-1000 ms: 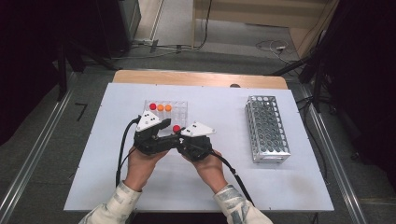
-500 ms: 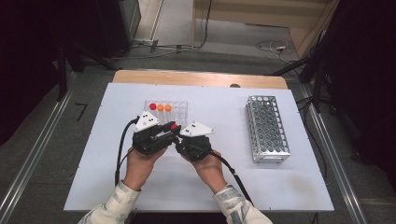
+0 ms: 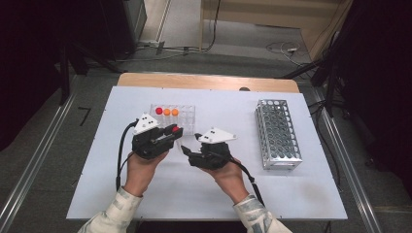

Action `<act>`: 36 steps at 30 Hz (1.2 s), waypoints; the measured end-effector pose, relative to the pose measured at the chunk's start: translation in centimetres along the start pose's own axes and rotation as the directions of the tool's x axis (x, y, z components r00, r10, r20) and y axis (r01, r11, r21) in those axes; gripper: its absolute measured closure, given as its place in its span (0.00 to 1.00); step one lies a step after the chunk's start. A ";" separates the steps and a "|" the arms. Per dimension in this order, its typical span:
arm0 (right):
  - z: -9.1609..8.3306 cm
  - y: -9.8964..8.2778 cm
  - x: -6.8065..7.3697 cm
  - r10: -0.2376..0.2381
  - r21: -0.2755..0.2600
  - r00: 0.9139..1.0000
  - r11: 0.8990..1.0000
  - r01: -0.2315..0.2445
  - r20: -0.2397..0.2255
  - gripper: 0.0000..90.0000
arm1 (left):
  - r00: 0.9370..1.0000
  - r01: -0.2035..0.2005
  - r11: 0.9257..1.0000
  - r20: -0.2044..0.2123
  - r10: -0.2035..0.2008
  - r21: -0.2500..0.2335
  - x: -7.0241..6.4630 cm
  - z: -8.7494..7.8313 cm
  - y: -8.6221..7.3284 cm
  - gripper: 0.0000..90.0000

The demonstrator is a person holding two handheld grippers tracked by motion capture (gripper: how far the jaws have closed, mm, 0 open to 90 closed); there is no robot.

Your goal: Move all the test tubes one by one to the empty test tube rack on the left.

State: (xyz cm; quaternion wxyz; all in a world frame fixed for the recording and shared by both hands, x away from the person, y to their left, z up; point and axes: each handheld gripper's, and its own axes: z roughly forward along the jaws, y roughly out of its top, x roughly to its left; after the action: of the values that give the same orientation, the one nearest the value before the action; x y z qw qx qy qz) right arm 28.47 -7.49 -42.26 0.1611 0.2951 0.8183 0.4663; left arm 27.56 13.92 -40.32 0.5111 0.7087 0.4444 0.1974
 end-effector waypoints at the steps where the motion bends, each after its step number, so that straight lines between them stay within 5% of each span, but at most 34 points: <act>1: -0.5 -0.2 -0.3 0.007 0.002 1.000 1.000 -0.007 0.005 0.41 | 1.000 0.002 1.000 -0.009 -0.002 0.000 0.2 -0.1 0.1 0.78; 14: -6.0 -4.3 -4.2 0.045 0.044 0.995 0.998 -0.048 0.087 0.34 | 0.997 0.022 0.999 -0.079 -0.024 -0.030 2.3 -2.2 1.9 0.78; 25: -8.2 -6.4 -4.6 0.036 0.059 0.993 0.997 -0.043 0.109 0.32 | 0.986 0.030 0.998 -0.163 -0.040 -0.062 4.7 -3.5 4.1 0.78; 36: -8.9 -7.3 -5.0 0.049 0.068 0.992 0.996 -0.057 0.118 0.32 | 0.966 0.066 0.995 -0.244 -0.081 -0.071 7.4 -1.7 5.4 0.78</act>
State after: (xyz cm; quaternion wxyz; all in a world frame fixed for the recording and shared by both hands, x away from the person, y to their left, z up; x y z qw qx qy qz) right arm 25.13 -19.38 -44.00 0.1852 0.3488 0.8155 0.4230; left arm 32.48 20.55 -36.04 0.4805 0.6455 0.5241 0.2787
